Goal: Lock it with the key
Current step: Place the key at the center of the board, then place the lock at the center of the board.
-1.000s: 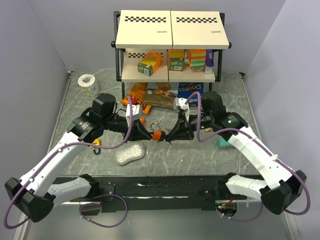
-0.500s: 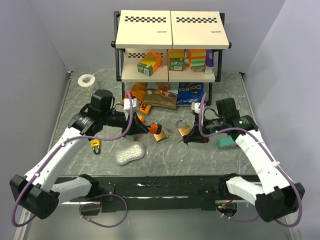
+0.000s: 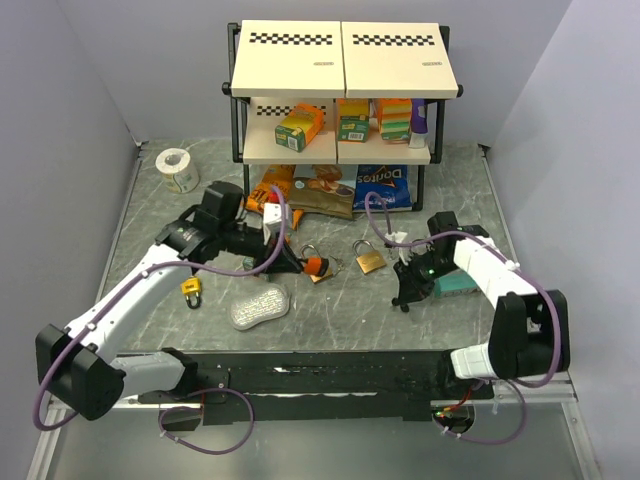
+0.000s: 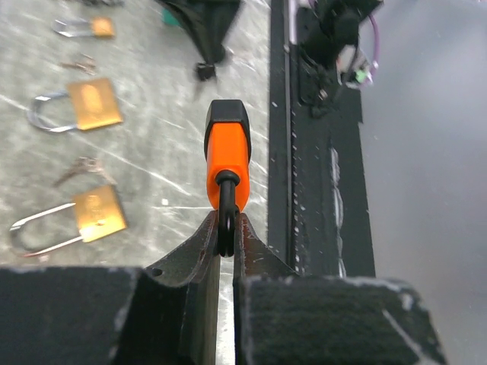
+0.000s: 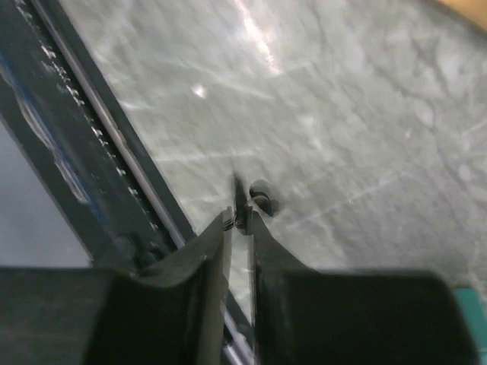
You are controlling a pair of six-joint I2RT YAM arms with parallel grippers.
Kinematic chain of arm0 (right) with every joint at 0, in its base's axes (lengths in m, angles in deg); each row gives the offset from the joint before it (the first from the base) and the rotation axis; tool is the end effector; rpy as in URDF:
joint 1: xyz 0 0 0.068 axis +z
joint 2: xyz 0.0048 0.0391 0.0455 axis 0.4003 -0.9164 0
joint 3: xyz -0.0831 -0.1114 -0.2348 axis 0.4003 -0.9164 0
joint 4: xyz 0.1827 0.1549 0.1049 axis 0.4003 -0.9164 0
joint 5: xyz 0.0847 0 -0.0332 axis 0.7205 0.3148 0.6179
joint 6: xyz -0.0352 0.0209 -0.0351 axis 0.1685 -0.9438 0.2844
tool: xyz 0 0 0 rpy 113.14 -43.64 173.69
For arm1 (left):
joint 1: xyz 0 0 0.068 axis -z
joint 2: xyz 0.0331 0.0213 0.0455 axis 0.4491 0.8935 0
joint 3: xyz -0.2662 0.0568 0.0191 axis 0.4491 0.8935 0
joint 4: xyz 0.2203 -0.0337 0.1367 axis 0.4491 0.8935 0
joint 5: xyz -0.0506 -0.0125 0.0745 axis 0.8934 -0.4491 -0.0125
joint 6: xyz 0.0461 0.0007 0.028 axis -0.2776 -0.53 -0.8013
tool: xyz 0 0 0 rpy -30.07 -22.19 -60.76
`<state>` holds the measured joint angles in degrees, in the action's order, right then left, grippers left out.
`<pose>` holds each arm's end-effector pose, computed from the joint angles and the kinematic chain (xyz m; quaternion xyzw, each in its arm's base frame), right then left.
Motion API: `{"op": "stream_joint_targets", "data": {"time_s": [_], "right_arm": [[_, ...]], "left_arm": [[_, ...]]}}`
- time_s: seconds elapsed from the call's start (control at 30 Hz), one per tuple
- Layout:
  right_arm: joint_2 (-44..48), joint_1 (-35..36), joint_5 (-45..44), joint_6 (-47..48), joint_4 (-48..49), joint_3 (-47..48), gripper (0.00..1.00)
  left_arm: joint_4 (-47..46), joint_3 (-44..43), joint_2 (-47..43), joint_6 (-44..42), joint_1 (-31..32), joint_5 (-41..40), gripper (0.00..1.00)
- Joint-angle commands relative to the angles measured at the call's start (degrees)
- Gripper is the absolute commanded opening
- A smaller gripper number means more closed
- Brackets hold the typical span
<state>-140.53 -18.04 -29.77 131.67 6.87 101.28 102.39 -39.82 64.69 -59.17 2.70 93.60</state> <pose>0.2151 0.0435 0.2064 -0.4209 0.8422 0.2973 0.1586 0.2017 -0.1477 0.3371 0.5134 0.6361 -0.4615 0.3447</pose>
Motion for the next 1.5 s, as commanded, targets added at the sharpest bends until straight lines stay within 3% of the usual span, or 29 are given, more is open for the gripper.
{"op": "stream_joint_targets", "data": {"time_s": [0.0, 0.07, 0.1, 0.17, 0.23, 0.33, 0.53, 0.7, 0.83, 1.03, 1.23, 1.43, 1.47], "right_arm": [[-4.5, -0.7, -3.9, 4.1, 3.2, -0.3, 0.00], [-6.1, -1.1, -4.7, 4.3, 5.0, -0.1, 0.05], [-6.4, -1.3, -4.9, 4.4, 5.6, -0.1, 0.18], [-6.9, -1.6, -5.8, 4.5, 7.0, -0.2, 0.25], [-6.9, -1.8, -6.4, 4.0, 8.1, 0.1, 0.45], [-5.4, -2.0, -6.6, 3.9, 8.1, 1.0, 0.62], [8.7, -1.4, 1.0, 3.6, 7.6, 1.0, 0.99], [25.9, 6.5, 3.0, -3.5, 17.4, -4.0, 0.99], [33.0, 21.5, -6.1, -7.9, 26.4, -8.7, 0.99], [26.8, 32.0, -12.2, -10.1, 31.0, -6.4, 0.99], [22.0, 36.4, -15.4, -8.8, 34.1, -3.7, 0.98], [20.9, 37.8, -18.0, -8.1, 33.3, -3.2, 0.78], [21.0, 37.8, -18.1, -8.5, 33.2, -3.1, 0.71]], "left_arm": [[-0.8, 1.3, 1.7, -2.6, 3.9, 0.7, 0.01], [-2.0, 2.2, 2.5, -1.3, 5.8, 0.6, 0.01], [-3.7, 2.6, 3.2, -0.5, 5.9, 0.8, 0.01], [-5.3, 3.3, 4.0, 1.8, 6.6, 1.3, 0.01], [-7.2, 3.8, 5.2, 2.9, 6.6, 1.5, 0.01], [-8.5, 3.5, 7.2, 4.5, 6.6, 1.2, 0.01], [-11.9, 1.2, 13.2, 11.8, 7.8, 1.3, 0.01], [-11.9, -3.4, 21.3, 22.5, 8.8, 3.5, 0.01], [-16.5, -3.9, 23.3, 30.7, 9.5, 5.9, 0.01], [-17.9, -5.3, 25.2, 38.2, 11.3, 5.3, 0.01], [-17.6, -5.4, 25.1, 39.8, 11.7, 3.8, 0.01], [-18.3, -3.5, 23.4, 40.6, 11.6, 2.8, 0.01], [-18.8, -3.2, 23.2, 40.8, 11.6, 2.7, 0.01]]}}
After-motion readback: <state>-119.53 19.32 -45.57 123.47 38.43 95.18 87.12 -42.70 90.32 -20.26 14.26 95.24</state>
